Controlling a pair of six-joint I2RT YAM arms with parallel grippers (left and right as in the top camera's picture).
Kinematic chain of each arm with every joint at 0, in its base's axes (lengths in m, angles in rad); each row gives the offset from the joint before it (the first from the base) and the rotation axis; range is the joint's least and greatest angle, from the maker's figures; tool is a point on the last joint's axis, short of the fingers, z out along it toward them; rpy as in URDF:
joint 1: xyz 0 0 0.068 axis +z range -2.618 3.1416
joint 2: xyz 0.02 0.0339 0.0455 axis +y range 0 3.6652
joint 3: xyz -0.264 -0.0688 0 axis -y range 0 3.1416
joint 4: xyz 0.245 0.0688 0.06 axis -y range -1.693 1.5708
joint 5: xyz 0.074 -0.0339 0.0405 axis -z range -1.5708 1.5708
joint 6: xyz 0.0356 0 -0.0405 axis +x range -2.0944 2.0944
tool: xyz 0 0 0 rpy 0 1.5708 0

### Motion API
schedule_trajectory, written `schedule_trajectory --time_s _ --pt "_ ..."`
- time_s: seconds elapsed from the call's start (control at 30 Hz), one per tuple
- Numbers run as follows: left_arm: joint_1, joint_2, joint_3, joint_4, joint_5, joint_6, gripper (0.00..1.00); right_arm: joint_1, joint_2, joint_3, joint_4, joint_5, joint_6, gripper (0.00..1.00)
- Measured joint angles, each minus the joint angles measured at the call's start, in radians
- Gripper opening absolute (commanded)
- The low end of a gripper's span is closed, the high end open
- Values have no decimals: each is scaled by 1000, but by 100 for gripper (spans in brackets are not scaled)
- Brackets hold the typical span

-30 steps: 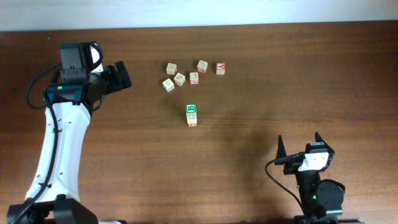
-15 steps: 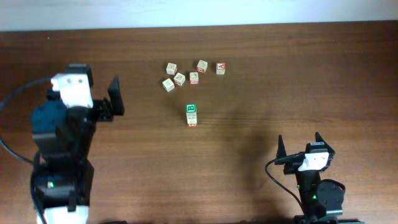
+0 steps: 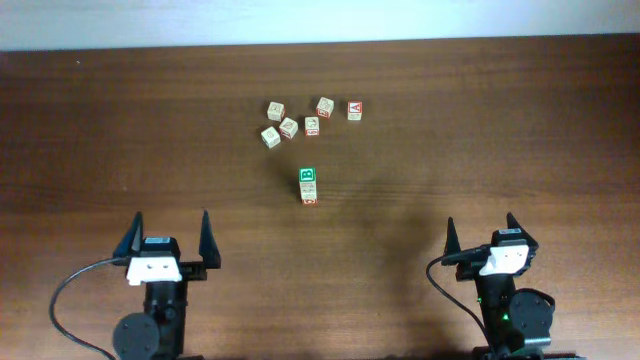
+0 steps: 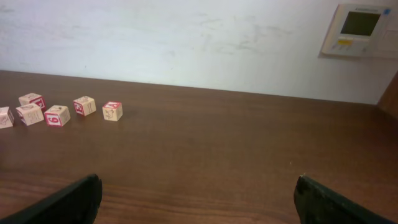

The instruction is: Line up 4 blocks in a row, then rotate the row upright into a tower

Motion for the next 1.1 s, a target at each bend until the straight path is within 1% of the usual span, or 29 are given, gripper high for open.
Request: schedule_trajectory --time_s 0.07,0.1,0.2,0.23,0.27,0.3,0.4,1.1 --pt "0 -98 -97 34 -5 6 99 0 0 0 0 0 0 99" --pt "-13 -105 -128 43 -8 48 99 0 0 0 0 0 0 99" --pt "-27 -105 -135 45 -10 210 99 0 0 0 0 0 -1 99" --pt "-27 -106 -140 22 -11 263 99 0 0 0 0 0 0 99" --pt "-27 -109 -144 -45 -18 301 99 0 0 0 0 0 -1 99" --pt "-27 -109 -145 -103 -29 315 99 0 0 0 0 0 0 99" --pt "-27 -109 -145 -106 -40 330 99 0 0 0 0 0 -1 99" --pt "-27 -109 -146 -106 -40 330 99 0 0 0 0 0 0 99"
